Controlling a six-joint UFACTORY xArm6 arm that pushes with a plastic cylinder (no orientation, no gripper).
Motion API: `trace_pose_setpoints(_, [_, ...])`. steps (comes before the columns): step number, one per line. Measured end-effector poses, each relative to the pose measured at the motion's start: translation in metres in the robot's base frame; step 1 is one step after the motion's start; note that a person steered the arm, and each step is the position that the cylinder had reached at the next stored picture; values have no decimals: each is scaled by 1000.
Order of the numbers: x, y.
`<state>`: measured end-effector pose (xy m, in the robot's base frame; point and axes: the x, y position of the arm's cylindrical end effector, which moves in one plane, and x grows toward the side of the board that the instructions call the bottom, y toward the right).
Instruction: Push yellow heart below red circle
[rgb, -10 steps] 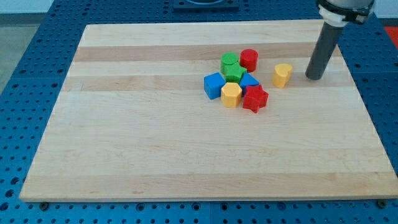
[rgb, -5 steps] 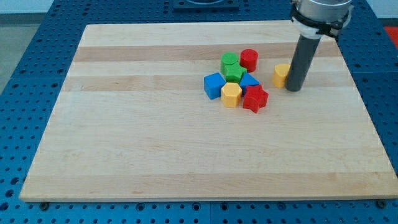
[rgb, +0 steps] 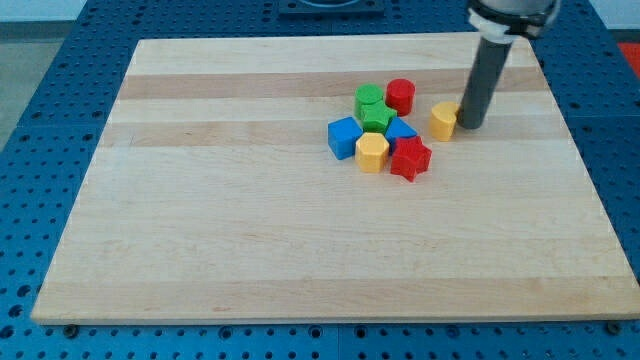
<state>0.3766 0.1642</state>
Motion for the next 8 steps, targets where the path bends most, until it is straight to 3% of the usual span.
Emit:
trace_pose_setpoints(3, [13,-17])
trace_pose_setpoints(6, [-8,-43])
trace_pose_setpoints(8, [-8,-21])
